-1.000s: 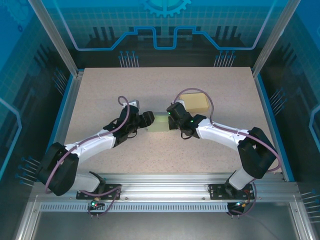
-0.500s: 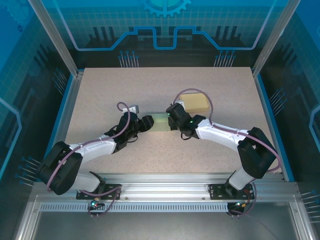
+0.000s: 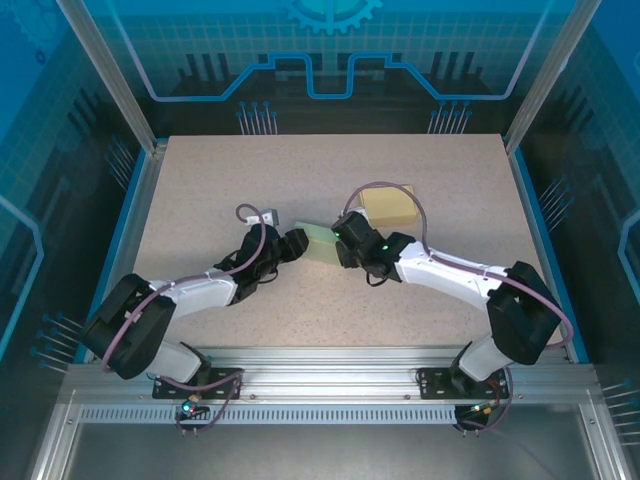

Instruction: Fold the paper box

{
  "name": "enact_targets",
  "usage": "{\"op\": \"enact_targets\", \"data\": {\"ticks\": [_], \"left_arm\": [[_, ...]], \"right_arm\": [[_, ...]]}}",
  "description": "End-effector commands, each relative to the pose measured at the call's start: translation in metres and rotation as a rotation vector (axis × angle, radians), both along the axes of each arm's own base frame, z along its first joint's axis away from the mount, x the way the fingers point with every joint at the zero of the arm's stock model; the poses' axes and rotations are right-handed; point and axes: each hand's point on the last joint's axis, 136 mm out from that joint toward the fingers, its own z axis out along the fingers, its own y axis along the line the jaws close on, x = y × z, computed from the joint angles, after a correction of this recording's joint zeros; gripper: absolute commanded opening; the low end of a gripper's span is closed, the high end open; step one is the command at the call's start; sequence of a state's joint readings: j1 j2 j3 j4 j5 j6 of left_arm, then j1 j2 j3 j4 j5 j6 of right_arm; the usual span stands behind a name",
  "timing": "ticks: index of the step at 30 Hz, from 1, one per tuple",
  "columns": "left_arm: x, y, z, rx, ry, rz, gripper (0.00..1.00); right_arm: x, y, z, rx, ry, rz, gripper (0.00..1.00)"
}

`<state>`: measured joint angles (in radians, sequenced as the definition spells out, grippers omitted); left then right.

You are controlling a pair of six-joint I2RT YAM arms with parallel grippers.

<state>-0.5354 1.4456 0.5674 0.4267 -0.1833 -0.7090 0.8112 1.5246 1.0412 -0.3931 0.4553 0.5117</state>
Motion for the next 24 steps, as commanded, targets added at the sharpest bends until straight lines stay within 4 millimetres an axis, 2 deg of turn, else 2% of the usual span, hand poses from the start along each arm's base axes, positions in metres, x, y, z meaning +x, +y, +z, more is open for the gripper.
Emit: {"op": "enact_targets", "data": {"ticks": [1,6,9,14,20,24], "left_arm": [[-0.017,0.006,-0.036,0.067,0.107,-0.004,0.63],[-0.017,0.004,-0.038,0.071,0.110,-0.011,0.63],[-0.017,0.004,-0.039,0.071,0.114,-0.009,0.63],[-0.019,0.005,-0.041,0.077,0.117,-0.009,0.63],[-0.020,0.004,-0.040,0.075,0.117,-0.014,0.63],[-0.020,0.004,-0.041,0.077,0.122,-0.013,0.63]], "right_arm": [[-0.013,0.005,0.019,0.038,-0.005,0.061,0.50],[-0.015,0.004,0.038,0.081,-0.042,0.065,0.54],[-0.008,-0.006,0.041,0.100,-0.032,-0.001,0.54],[0.008,-0.016,0.031,0.195,0.033,-0.082,0.50],[0.024,-0.010,0.008,0.294,0.118,-0.089,0.48],[0.030,-0.001,0.000,0.348,0.146,-0.072,0.47]]}}
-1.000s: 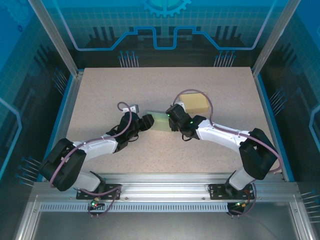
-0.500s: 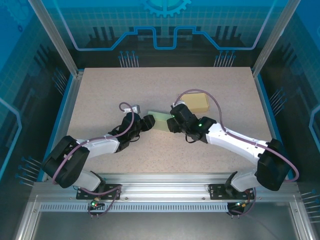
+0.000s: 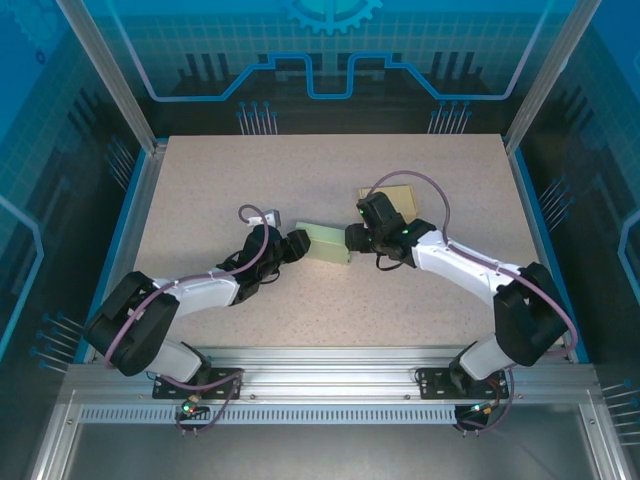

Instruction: Fold the paper box

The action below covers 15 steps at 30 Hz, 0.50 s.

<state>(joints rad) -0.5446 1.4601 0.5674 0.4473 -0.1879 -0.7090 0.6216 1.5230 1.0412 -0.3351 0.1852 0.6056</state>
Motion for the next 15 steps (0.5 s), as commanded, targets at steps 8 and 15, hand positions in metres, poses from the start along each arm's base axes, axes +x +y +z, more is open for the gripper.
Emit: {"op": "enact_targets", "data": {"ticks": [8,15], "left_arm": [[-0.024,0.009,-0.043,0.075,0.141,-0.007,0.61],[-0.024,0.013,-0.033,0.074,0.117,0.007,0.52]], "right_arm": [[0.000,0.004,-0.025,0.056,0.068,0.004,0.40],[-0.011,-0.010,-0.062,-0.009,0.139,-0.017,0.23]]}}
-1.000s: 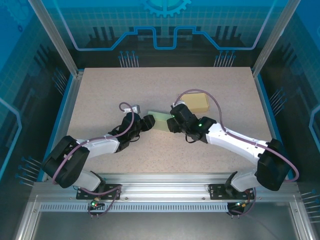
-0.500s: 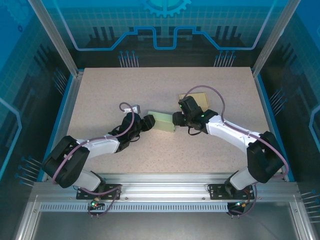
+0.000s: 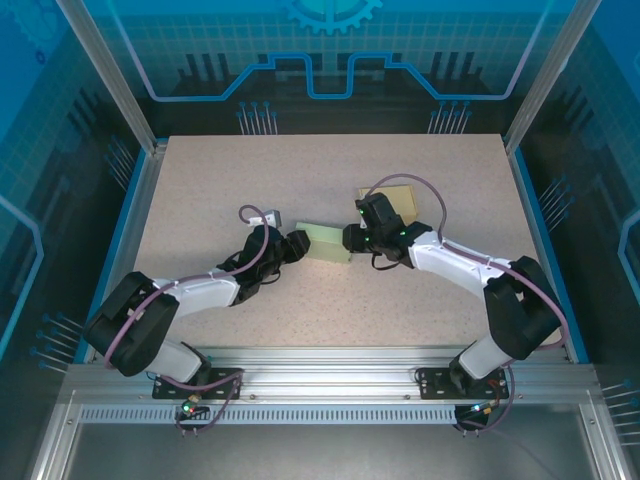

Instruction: Fold the paper box

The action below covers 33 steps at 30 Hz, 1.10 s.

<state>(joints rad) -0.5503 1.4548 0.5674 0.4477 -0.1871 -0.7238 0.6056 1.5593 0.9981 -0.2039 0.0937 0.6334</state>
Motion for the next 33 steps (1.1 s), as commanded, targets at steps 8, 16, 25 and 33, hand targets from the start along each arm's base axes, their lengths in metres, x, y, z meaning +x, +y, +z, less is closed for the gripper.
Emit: {"op": "enact_targets", "data": {"ticks": [8,16,25,33], "left_arm": [[-0.020,0.047,-0.024,0.131,0.099,0.069,0.37],[-0.008,0.060,0.054,0.330,-0.170,-0.032,0.46],[0.014,0.027,0.108,0.555,-0.374,-0.395,0.49],[0.029,0.020,0.074,0.264,-0.057,-0.436,0.57]], "right_arm": [[-0.022,-0.030,-0.061,-0.130,0.149,-0.030,0.20],[-0.023,-0.029,-0.059,-0.131,0.147,-0.022,0.20],[-0.022,-0.028,-0.058,-0.138,0.146,-0.014,0.20],[-0.023,-0.028,-0.058,-0.143,0.145,-0.012,0.19]]}}
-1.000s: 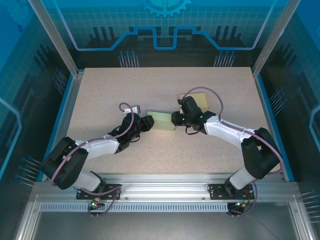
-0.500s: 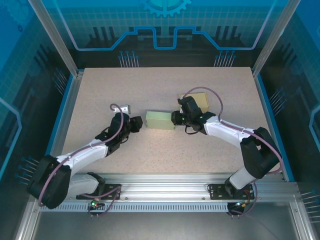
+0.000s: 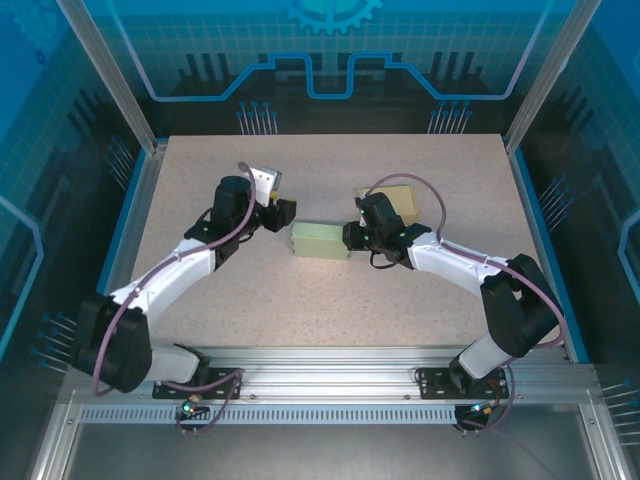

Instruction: Fold the paper box

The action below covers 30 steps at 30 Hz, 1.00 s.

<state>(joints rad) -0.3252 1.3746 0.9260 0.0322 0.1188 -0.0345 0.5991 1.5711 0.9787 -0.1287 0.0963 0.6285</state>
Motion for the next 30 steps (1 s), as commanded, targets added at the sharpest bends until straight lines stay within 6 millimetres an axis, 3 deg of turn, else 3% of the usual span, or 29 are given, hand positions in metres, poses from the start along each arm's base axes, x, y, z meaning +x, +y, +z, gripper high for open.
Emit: {"op": "enact_targets", "data": {"ticks": [1,10,14,21,27,30], "left_arm": [[-0.012,-0.007,-0.036,-0.104,0.261,-0.034,0.56],[-0.018,-0.016,-0.080,-0.190,0.460,-0.041,0.53],[-0.024,-0.014,-0.090,-0.193,0.485,-0.028,0.47],[-0.034,-0.007,-0.111,-0.217,0.534,0.010,0.26],[-0.044,0.001,-0.129,-0.212,0.577,0.048,0.19],[-0.043,0.004,-0.122,-0.199,0.546,0.048,0.22]], "right_arm": [[-0.031,-0.030,-0.058,-0.161,0.183,-0.009,0.20],[-0.031,-0.030,-0.057,-0.169,0.179,-0.006,0.19],[-0.031,-0.031,-0.059,-0.176,0.182,-0.009,0.19],[-0.030,-0.032,-0.062,-0.184,0.188,-0.012,0.19],[-0.031,-0.032,-0.063,-0.185,0.189,-0.015,0.19],[-0.031,-0.032,-0.062,-0.183,0.188,-0.012,0.19]]}}
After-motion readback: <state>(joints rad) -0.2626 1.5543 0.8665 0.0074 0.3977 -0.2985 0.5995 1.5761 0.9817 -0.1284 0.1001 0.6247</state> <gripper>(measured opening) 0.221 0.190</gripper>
